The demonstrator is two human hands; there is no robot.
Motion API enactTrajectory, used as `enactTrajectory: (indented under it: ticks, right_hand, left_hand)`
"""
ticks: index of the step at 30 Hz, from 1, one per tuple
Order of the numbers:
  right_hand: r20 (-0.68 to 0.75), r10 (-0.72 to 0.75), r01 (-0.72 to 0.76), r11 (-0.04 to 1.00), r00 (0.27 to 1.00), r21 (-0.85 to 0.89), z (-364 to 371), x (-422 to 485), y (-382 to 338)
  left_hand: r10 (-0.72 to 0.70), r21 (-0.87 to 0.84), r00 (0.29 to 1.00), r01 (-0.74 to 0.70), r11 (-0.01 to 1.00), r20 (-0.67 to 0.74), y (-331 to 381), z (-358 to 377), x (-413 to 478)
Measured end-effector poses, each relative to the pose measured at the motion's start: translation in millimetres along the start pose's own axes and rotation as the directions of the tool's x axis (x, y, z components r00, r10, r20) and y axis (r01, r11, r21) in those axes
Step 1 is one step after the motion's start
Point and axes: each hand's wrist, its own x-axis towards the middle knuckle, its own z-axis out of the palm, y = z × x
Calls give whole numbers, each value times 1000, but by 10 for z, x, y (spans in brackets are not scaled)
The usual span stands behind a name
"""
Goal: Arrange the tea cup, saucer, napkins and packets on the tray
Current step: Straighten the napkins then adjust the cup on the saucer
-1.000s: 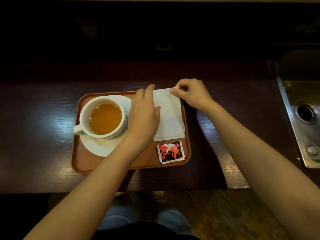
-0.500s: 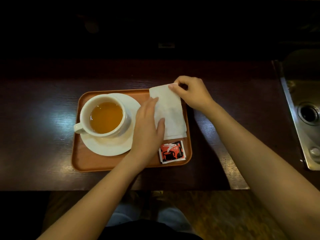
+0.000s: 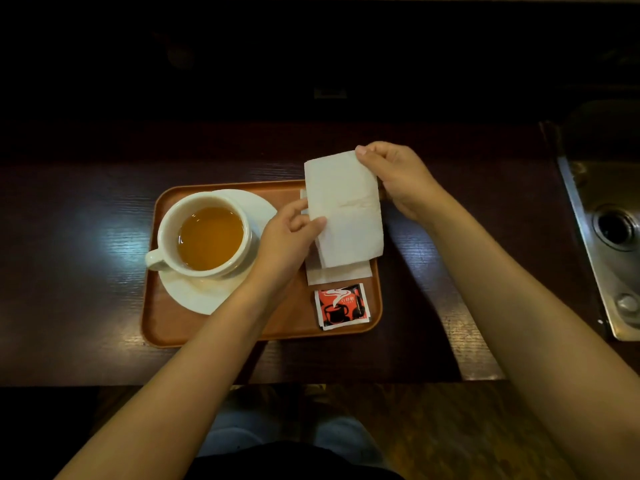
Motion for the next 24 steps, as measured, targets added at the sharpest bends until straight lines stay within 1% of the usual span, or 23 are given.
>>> enactTrajectory:
  ticks: [4,6,8,11,14,17,20,24]
  right_hand:
    - [-73,51,-59,993,996,-107,54,41,66]
    - [-88,54,-65,989,995,-130,73,51,85]
    - [-116,43,-63,983,992,-171,90,62,104]
    - [-179,-11,-44,954,984,-297,125,57,128]
    - [-187,-85,3,918,979,-397,168,16,166]
    - [-157,-117,27,873,981,-487,210,-32,215]
    - [-167,-146,34,842,975,-539,247,-48,237]
    - [-199,-188,40,817,962,-576,305,-48,242]
  left_hand:
    - [-87,-24,996,88,996,11,-36,-34,-1]
    - [-99,-19,995,99,995,14,-67,-46,-7]
    - [-92,23,996,92,995,-1,-95,-44,-15]
    - [-22,222,997,38,974,-75,-134,-8,-47]
    - [98,415,986,-32,909,-137,-179,20,-90]
    - [182,519,974,-87,850,-135,-223,35,-146]
    - [263,613,955,-127,780,-136,-253,33,-179]
    - [309,665,944,-156,730,-118,-280,29,-192]
